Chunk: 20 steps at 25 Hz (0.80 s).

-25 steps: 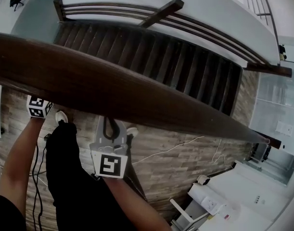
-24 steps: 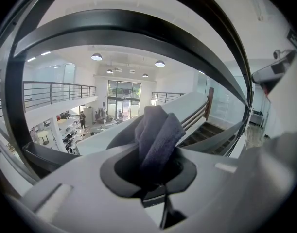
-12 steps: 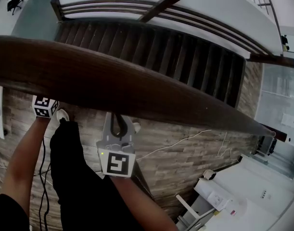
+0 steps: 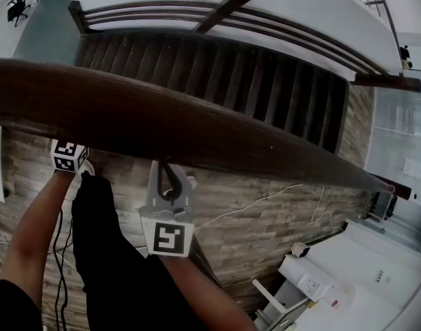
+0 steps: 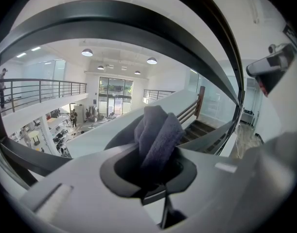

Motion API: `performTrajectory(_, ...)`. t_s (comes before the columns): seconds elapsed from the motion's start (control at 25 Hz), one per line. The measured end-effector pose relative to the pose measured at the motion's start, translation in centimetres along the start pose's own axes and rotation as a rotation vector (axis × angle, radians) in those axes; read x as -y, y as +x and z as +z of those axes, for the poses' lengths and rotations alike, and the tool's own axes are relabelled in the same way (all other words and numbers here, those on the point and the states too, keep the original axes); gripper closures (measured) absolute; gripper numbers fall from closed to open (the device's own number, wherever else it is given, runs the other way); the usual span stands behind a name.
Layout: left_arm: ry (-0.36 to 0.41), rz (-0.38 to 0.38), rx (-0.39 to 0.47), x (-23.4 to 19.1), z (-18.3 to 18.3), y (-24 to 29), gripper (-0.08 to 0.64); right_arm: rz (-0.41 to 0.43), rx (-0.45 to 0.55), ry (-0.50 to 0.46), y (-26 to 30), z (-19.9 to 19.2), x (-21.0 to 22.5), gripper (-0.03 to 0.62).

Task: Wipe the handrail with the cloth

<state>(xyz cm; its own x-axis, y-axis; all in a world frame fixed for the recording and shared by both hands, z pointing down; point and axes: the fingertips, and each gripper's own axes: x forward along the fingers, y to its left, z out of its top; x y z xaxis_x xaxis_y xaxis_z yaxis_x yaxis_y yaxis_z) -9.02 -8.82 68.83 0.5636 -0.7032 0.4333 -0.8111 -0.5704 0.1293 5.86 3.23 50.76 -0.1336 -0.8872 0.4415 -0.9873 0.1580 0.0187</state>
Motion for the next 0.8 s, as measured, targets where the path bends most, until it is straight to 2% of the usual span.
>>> performTrajectory(0.6,-0.011,0.031,0.004,0.6,-0.2,0.3,0.506,-0.043,-0.019,0.042,-1.5,-1.6,1.9,0.591)
performTrajectory(0.8,0.004,0.013,0.0,1.8,0.0,0.9,0.506,-0.072,-0.007,0.075,-1.8,-1.4,2.4,0.591)
